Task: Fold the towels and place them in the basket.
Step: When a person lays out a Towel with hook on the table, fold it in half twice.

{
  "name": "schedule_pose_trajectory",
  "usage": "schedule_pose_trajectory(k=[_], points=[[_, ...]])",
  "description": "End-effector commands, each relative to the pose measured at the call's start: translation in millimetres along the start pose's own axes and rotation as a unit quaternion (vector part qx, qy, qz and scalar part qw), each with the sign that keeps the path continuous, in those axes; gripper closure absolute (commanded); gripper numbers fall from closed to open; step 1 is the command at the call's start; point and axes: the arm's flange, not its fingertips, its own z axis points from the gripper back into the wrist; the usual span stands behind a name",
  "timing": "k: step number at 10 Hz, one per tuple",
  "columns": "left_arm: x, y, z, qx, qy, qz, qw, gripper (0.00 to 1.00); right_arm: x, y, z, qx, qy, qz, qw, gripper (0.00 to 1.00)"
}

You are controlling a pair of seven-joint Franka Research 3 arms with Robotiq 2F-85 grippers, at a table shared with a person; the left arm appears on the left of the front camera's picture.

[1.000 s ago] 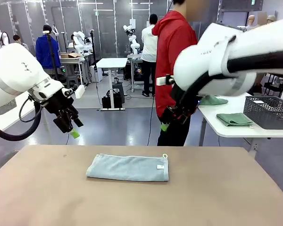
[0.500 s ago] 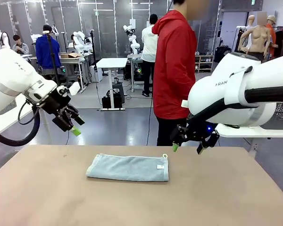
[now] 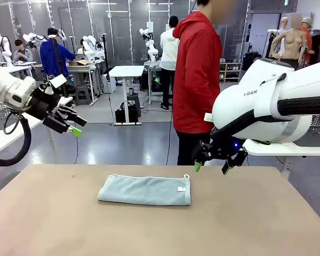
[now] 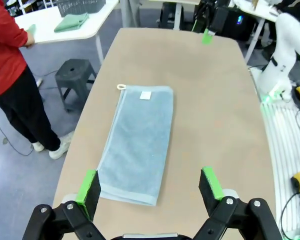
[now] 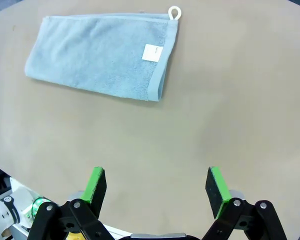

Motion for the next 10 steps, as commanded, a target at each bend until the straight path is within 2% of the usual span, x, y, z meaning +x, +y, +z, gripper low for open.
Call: schedule_pose_trajectory(k=[1, 2, 5, 6, 7, 8, 10], points=[[-7, -2, 0, -0.020, -0.029, -0.003, 0.999, 0.00, 1, -3, -1, -0.006, -0.008, 0.001, 1.000, 0.00], [-8, -3, 1, -0.033, -0.032, -0.006, 0.999, 0.00, 1, -3, -1, -0.006, -0.008, 0.001, 1.000, 0.00], [-3, -3, 0, -0.018, -0.013, 0.006, 1.000, 0.00, 0, 0, 0, 0.000, 0.000, 0.000, 1.000, 0.00], [-3, -3, 0, -0.018, -0.013, 0.006, 1.000, 0.00, 3, 2, -9, 0.010, 0.024, -0.041, 0.999, 0.00], [-3, -3, 0, -0.018, -0.013, 0.006, 1.000, 0.00, 9, 5, -22, 0.005, 0.029, -0.052, 0.998, 0.00], [-3, -3, 0, -0.018, -0.013, 0.006, 1.000, 0.00, 21, 3, -35, -0.025, -0.006, -0.072, 0.997, 0.00], [-3, -3, 0, -0.018, -0.013, 0.006, 1.000, 0.00, 38, 0, -65, -0.022, -0.025, -0.096, 0.995, 0.00]])
